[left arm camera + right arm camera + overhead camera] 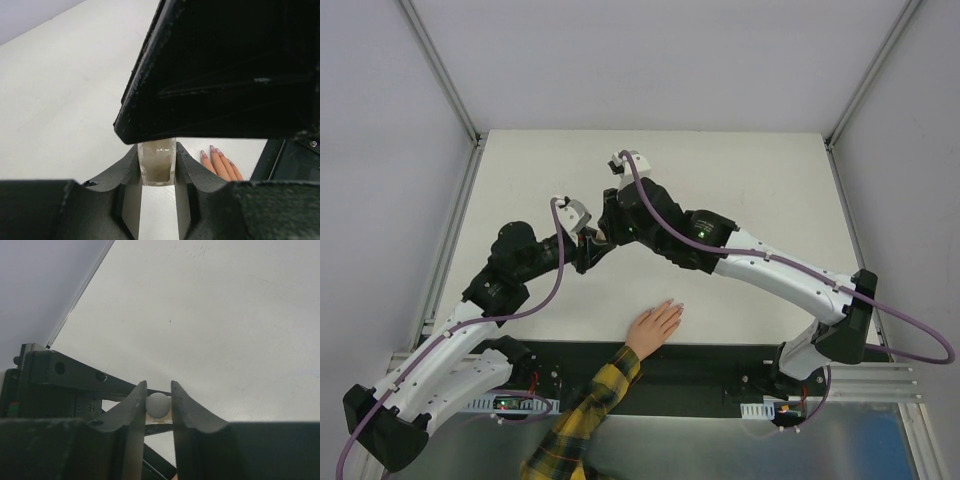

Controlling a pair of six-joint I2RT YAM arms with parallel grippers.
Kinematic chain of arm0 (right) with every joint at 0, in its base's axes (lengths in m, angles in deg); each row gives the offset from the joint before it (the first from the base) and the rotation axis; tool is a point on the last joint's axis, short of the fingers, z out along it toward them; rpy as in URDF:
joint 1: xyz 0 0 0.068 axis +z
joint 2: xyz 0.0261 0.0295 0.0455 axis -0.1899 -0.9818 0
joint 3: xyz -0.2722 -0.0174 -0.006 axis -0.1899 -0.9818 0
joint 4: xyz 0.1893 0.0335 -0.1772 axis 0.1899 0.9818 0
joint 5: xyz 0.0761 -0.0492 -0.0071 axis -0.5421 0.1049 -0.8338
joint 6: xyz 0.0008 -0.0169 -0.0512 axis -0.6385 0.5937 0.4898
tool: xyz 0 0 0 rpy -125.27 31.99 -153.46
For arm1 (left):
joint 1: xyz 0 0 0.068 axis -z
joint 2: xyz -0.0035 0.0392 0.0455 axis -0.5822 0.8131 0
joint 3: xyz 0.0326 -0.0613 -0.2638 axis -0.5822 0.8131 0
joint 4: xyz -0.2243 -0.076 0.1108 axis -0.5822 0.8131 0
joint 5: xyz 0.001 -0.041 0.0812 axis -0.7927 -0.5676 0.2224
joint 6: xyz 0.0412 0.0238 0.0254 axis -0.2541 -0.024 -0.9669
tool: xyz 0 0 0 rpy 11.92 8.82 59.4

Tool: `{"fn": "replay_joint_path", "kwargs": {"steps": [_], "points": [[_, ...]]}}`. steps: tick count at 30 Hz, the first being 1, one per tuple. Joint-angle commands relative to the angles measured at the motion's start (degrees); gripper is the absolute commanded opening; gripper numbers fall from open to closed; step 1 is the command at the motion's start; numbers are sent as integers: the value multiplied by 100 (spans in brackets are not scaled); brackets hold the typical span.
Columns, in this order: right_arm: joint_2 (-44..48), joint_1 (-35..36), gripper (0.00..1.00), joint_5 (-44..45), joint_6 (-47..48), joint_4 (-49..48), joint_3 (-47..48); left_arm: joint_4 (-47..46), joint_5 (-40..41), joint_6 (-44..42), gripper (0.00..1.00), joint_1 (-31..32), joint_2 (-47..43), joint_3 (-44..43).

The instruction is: Paint the nails

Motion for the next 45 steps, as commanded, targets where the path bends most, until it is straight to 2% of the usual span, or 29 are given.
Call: {"fn": "replay_joint_path", "kwargs": {"steps": [1, 2, 3, 4, 6, 7, 8, 10, 11, 12, 13, 14, 15, 17, 18, 24, 26, 27, 30, 31, 32, 34, 35, 40, 42, 43, 45], "points": [[-55, 9, 19, 175, 55, 137, 321, -298, 52, -67, 0, 55, -82, -217], [-29, 18, 12, 148, 55, 137, 277, -298, 52, -67, 0, 55, -90, -208], [-3, 9, 1, 157, 55, 137, 242, -298, 26, -58, 0, 55, -99, -208], [32, 18, 1, 148, 108, 120, 102, -298, -53, -93, 0, 55, -90, -208], [207, -34, 1, -44, 353, -12, -74, -298, -849, -189, 0, 55, -99, -234], [287, -113, 1, -193, 911, -82, -179, -307, -1297, -312, 0, 55, -117, -269], [392, -192, 1, -734, 1230, -309, -546, -403, -2155, -322, 0, 55, -143, -261], [962, -734, 1, -2085, 1925, -817, -1161, -544, -2750, -304, 0, 55, -239, -147], [1269, -1007, 1, -4355, 2241, -1934, -2270, -675, -3083, -278, 0, 55, -257, -112], [1524, -1289, 0, -5509, 2122, -2772, -2794, -720, -3199, -269, 0, 55, -249, -85], [1814, -1718, 0, -6278, 1808, -3564, -3304, -720, -3383, -243, 0, 55, -205, -85], [1773, -1844, 0, -7060, 1378, -4102, -3422, -729, -3568, -208, 0, 55, -135, -111], [1677, -1889, 0, -7381, 1374, -3934, -3258, -746, -4048, -138, 0, 47, 57, -137], [1544, -1854, 0, -7533, 1715, -3319, -3072, -825, -4473, 142, 0, 47, 295, -260], [1544, -1863, 0, -7533, 1673, -3421, -3185, -921, -4718, 222, 0, 38, 470, -287], [1527, -1880, 0, -7078, 1541, -3510, -3151, -1028, -4388, 258, 0, 29, 613, -243], [1527, -1863, 0, -6603, 1235, -3405, -2993, -1019, -3818, 215, 0, 29, 587, -191], [1509, -1854, 6, -6393, 1103, -3335, -2914, -976, -3520, 180, 0, 29, 534, -173], [1535, -1688, 38, -4893, 724, -2581, -2502, -729, -2263, 21, 0, 29, 394, -147], [1553, -1461, 46, -4288, 680, -2257, -2379, -694, -2025, 4, 0, 29, 358, -138], [1553, -1328, 57, -2994, 497, -1705, -2108, -668, -1483, 4, 0, 29, 340, -129], [1483, -1073, 64, -1671, 250, -1271, -1834, -641, -1093, 4, 0, 29, 226, -103], [1448, -1002, 67, -1401, 57, -1025, -1615, -632, -908, 4, 0, 29, 183, -94], [983, -467, 70, 136, -208, -321, -823, -650, -46, 12, 0, 38, -72, -24], [833, -352, 69, 288, -278, -205, -577, -659, 182, 65, 0, 47, -116, -15], [763, -264, 67, 358, -287, -205, -506, -659, 366, 91, 0, 47, -134, -15], [526, -193, 58, 429, -314, -135, -357, -659, 464, 127, 0, 47, -161, -15]]}}
